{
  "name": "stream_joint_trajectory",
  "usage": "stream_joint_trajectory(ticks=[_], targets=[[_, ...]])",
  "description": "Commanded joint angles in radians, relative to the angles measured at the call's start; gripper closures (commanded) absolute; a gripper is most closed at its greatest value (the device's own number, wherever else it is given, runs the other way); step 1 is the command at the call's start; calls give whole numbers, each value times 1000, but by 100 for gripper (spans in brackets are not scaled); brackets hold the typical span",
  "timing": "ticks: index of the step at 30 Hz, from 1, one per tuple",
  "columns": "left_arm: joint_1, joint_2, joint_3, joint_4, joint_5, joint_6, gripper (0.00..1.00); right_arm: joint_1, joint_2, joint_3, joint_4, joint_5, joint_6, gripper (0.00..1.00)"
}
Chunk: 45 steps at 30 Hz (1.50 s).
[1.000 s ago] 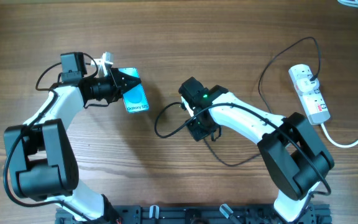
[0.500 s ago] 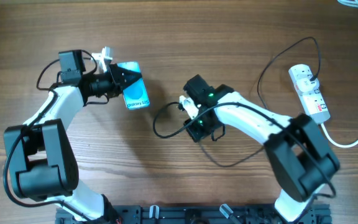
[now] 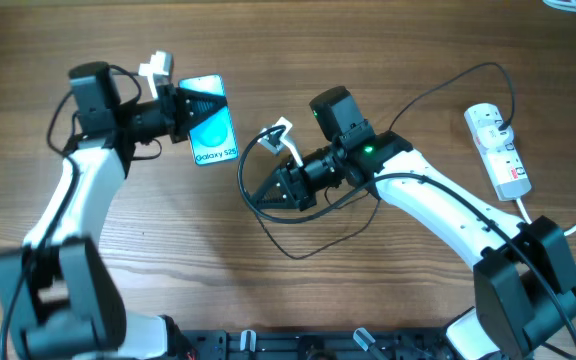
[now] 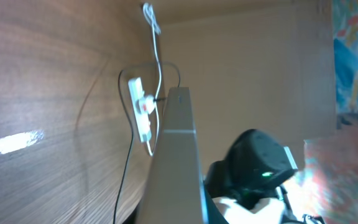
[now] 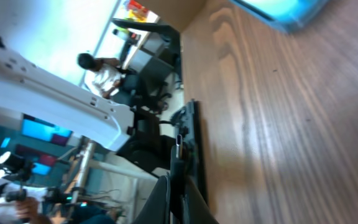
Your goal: Plug charger to phone and switch on socket
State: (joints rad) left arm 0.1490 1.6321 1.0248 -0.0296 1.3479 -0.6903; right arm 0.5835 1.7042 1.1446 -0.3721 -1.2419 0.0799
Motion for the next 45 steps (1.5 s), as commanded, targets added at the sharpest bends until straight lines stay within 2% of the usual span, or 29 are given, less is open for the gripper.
stream_joint_trajectory(ticks=[1, 6, 12, 15, 19, 21, 22, 23, 25, 34, 39, 42, 45], targets=[[-36, -148, 7, 4, -82, -65, 96, 2, 0, 6, 36, -158, 24, 96], [-95, -181, 7, 4, -82, -85, 96, 2, 0, 6, 117, -208, 67, 96], [-100, -181, 7, 5, -85, -108, 96, 2, 0, 7, 337, -192, 315, 96], [-100, -181, 7, 5, -82, -116, 96, 2, 0, 7, 385, -138, 396, 96], [-100, -181, 7, 69, -85, -219, 96, 1, 0, 7, 402, -63, 486, 96], [-100, -181, 7, 202, -85, -336, 96, 1, 0, 7, 479, -68, 552, 96], [-100, -181, 7, 268, -85, -395, 96, 1, 0, 7, 572, -104, 608, 96], [-100, -181, 7, 298, -85, -418, 96, 1, 0, 7, 627, -134, 639, 96], [-100, -181, 7, 299, -81, -418, 96, 1, -1, 7, 699, -166, 686, 96], [-126, -274, 7, 337, -147, -446, 96, -39, -1, 7, 724, -229, 737, 96], [-139, -277, 7, 333, -172, -386, 96, -41, -1, 7, 743, -261, 755, 96], [-138, -277, 7, 332, -172, -334, 96, -41, -1, 7, 810, -298, 801, 96], [-126, -277, 7, 333, -219, -335, 96, -41, -1, 7, 821, -316, 810, 96]])
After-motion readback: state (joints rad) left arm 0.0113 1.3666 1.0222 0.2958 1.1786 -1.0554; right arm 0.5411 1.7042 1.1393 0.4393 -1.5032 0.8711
